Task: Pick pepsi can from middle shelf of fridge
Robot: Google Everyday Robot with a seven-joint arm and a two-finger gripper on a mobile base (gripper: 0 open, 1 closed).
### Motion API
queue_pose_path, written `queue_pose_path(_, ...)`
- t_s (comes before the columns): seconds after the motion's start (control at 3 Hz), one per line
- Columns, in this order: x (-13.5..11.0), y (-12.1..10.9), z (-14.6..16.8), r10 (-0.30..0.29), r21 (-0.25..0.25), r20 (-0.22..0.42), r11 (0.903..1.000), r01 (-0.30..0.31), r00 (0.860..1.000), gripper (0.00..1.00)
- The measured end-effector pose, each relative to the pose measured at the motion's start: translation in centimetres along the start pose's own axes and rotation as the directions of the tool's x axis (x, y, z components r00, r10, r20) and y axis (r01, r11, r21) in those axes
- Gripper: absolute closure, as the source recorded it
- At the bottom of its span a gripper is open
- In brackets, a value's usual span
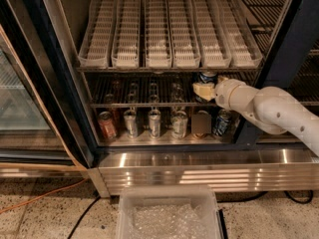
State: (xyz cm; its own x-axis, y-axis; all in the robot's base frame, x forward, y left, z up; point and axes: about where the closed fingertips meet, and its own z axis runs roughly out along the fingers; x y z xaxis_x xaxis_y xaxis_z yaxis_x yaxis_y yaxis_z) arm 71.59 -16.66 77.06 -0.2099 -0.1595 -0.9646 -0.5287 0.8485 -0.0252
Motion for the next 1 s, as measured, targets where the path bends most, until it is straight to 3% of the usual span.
queue_pose_path(0.33,0.15,0.71,-0.04,-0.011,-0.026,-0.016,0.9996,0.011,1.0,1.0)
queue_pose_path(1.0,0.98,-0.25,-0.95,-0.033,-0.013,-0.024,0.9994,0.033,0.999,1.0)
